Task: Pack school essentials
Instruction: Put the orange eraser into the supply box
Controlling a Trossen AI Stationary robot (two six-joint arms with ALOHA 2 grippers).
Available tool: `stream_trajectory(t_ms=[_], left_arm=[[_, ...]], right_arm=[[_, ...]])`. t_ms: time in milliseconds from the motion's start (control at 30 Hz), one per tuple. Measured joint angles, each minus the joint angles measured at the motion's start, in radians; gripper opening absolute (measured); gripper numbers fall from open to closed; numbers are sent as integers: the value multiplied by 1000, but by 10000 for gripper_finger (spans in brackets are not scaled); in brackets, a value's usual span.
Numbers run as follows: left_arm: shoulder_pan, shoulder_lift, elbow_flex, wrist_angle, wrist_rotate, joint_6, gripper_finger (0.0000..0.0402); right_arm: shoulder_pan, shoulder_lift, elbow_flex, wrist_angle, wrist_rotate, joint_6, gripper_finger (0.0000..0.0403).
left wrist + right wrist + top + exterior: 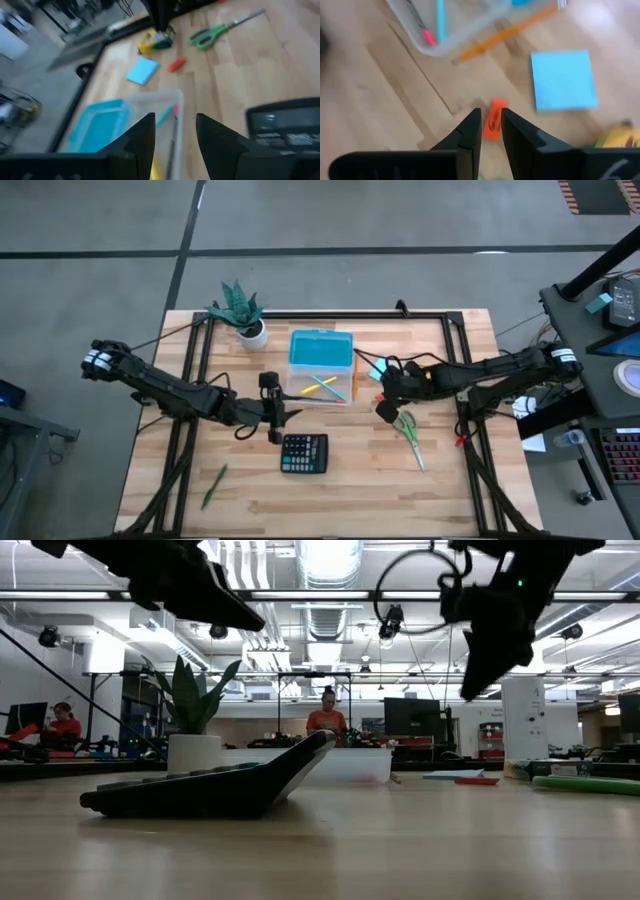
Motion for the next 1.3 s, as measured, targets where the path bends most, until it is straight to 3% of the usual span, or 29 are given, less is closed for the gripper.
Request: stream_trajectory(t_ms=[233, 533, 1033, 1300], left_arm=[[2, -25, 13, -1, -103, 91, 125], [7, -47, 9, -12, -109, 94, 125], [7, -43, 9, -1, -109, 85, 125], [7, -43, 8, 8, -108, 85, 125]], right_arm=[[-69, 83, -1, 8, -65, 68, 66], [-95, 213, -2, 10, -93, 128, 128], [-108, 331, -2, 30, -146, 127, 177], [-108, 379, -1, 77, -145, 108, 177]])
